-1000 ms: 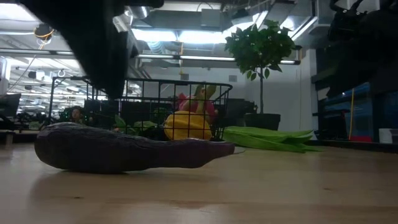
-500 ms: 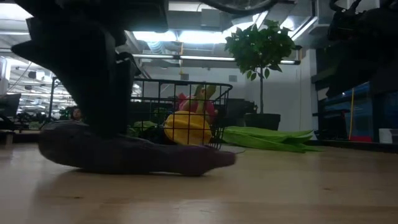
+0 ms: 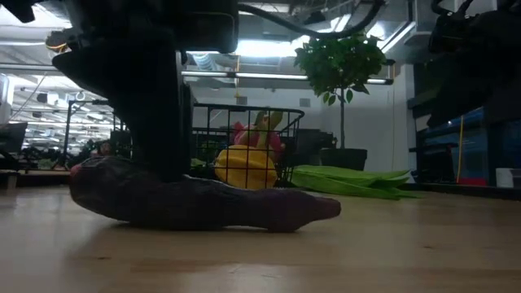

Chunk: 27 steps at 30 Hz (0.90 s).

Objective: Build produce basket
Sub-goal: Put the dark purple eggplant into the black wire basket

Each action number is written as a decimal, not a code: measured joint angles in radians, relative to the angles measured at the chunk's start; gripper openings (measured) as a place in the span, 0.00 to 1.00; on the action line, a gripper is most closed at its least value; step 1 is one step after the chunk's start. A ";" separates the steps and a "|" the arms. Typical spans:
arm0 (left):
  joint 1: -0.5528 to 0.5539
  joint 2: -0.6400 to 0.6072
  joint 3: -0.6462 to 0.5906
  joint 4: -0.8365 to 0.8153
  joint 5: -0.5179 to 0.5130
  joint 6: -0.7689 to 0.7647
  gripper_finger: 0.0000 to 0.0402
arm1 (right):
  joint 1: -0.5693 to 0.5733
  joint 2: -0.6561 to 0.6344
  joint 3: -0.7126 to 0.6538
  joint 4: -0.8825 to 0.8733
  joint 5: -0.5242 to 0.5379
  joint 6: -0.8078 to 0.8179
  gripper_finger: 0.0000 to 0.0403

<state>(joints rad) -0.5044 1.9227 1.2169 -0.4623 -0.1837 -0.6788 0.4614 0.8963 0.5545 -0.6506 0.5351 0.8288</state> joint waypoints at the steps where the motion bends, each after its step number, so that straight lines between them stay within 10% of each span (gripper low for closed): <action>1: 0.001 0.001 0.000 -0.001 0.000 -0.001 0.39 | 0.000 0.000 0.000 0.000 -0.005 0.000 0.56; 12: 0.000 0.016 -0.004 -0.019 -0.010 -0.026 0.54 | 0.000 0.000 0.000 -0.001 -0.013 0.000 0.56; 21: 0.002 0.008 0.005 -0.032 -0.013 -0.025 0.26 | 0.000 0.000 0.000 -0.002 -0.013 0.000 0.56; 27: 0.023 -0.062 0.132 -0.207 -0.016 0.010 0.26 | 0.000 0.000 0.000 -0.001 -0.013 0.000 0.56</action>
<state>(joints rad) -0.4818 1.8606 1.3490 -0.6698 -0.1995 -0.6685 0.4614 0.8967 0.5545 -0.6520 0.5218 0.8288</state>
